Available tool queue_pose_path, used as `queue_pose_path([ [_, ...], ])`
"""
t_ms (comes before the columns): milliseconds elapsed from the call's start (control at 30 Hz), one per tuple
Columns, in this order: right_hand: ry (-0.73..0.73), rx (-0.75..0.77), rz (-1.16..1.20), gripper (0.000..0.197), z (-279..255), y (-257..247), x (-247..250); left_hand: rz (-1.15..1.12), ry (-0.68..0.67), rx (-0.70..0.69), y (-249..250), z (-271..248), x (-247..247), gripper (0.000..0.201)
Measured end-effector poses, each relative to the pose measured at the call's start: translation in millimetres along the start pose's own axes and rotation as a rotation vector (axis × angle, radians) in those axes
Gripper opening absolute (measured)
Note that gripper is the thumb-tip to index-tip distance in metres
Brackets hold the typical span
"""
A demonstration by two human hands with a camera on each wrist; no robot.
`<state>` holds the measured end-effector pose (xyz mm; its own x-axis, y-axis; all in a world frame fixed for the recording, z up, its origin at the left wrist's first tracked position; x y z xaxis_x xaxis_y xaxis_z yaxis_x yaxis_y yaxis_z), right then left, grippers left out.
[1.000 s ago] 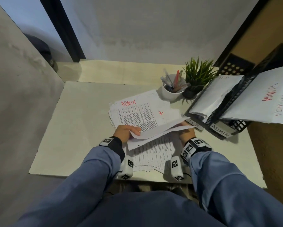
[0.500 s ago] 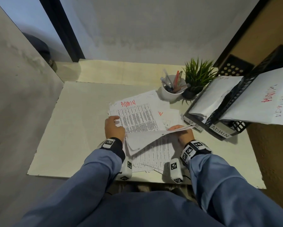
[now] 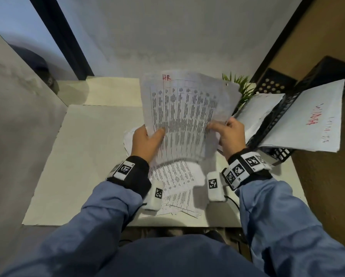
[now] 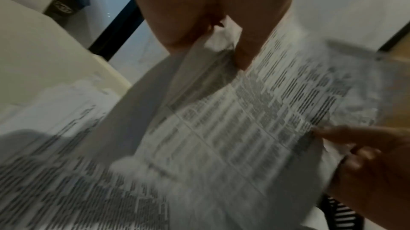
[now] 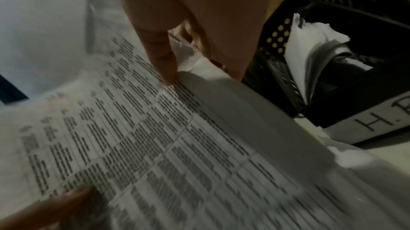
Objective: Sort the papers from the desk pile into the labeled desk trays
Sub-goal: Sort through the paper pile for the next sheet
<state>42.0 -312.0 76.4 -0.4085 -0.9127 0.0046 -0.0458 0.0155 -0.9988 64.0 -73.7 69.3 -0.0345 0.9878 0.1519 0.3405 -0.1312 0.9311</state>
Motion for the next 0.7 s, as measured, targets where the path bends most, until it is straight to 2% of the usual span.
queue_pose_path([
  [100, 0.03, 0.019, -0.07, 0.026, -9, 7, 0, 0.117, 0.022, -0.014, -10, 0, -3, 0.01],
  [200, -0.03, -0.105, -0.217, 0.019, -27, 39, -6, 0.221, -0.038, 0.135, -50, 0, -9, 0.012],
  [267, -0.05, -0.146, -0.265, 0.007, -34, 49, -6, 0.192, -0.034, 0.217, -63, -2, -9, 0.008],
  [300, -0.03, -0.142, -0.263, 0.008, -33, 44, -5, 0.159, -0.015, 0.222, -60, -1, -8, 0.007],
  [400, 0.097, -0.042, -0.258, 0.03, -13, 22, 13, 0.13, 0.025, 0.063, -18, 7, -11, 0.015],
  [533, 0.264, 0.17, -0.315, 0.021, 16, -6, 47, 0.145, -0.028, -0.197, 66, 4, -35, 0.015],
  [600, 0.359, 0.15, -0.438, 0.035, 27, -7, 67, 0.236, -0.048, -0.294, 101, 2, -54, 0.013],
  [700, 0.396, -0.038, -0.564, 0.061, 37, 17, 85, 0.447, -0.043, -0.438, 137, 2, -85, 0.016],
])
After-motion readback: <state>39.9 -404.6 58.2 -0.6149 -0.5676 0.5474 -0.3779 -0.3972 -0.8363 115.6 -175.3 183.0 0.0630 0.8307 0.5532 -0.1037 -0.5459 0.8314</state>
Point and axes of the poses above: each hand's wrist, its own z-axis towards the middle knuckle, its own x-axis out of the back of the hand, y = z × x, the point moved 7 cm from there along z, towards the middle knuckle, and after that the axes turned 12 degrees about x, right-handed, at the moved point
